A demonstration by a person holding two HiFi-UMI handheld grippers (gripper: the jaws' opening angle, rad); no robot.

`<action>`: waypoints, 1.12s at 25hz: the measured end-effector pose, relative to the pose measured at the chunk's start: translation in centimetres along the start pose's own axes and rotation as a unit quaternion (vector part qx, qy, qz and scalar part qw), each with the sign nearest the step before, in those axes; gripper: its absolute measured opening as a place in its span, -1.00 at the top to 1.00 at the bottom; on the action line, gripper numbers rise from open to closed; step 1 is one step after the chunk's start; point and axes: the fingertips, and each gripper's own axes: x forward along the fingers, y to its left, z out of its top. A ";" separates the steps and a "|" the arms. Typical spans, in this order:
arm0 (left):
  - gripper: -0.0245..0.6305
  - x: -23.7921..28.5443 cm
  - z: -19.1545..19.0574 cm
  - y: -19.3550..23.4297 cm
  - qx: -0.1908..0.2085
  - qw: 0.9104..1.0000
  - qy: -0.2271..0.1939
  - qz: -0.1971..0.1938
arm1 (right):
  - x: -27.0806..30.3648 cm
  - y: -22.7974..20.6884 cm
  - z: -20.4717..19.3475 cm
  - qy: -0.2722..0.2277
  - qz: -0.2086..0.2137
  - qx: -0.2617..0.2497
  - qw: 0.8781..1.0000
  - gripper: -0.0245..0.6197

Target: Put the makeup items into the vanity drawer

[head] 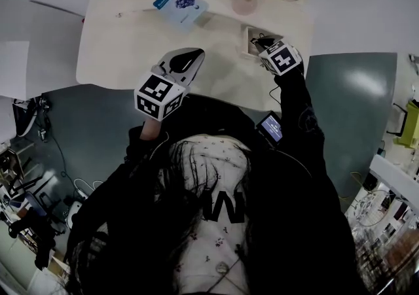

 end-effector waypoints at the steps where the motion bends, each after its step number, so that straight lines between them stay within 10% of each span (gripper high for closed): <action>1: 0.93 -0.1 0.0 0.1 0.000 1.000 -0.001 0.001 | 0.3 0.0 -0.3 0.009 -0.002 -0.005 1.000 0.84; 18: 0.93 -0.9 -0.6 0.0 0.002 1.000 0.002 0.001 | 1.7 -0.5 0.2 0.007 -0.024 0.029 0.999 0.65; 28: 0.93 -1.2 -0.8 -0.6 0.007 1.000 0.005 -0.014 | -6.8 1.1 4.4 -0.172 -0.077 0.150 0.971 0.65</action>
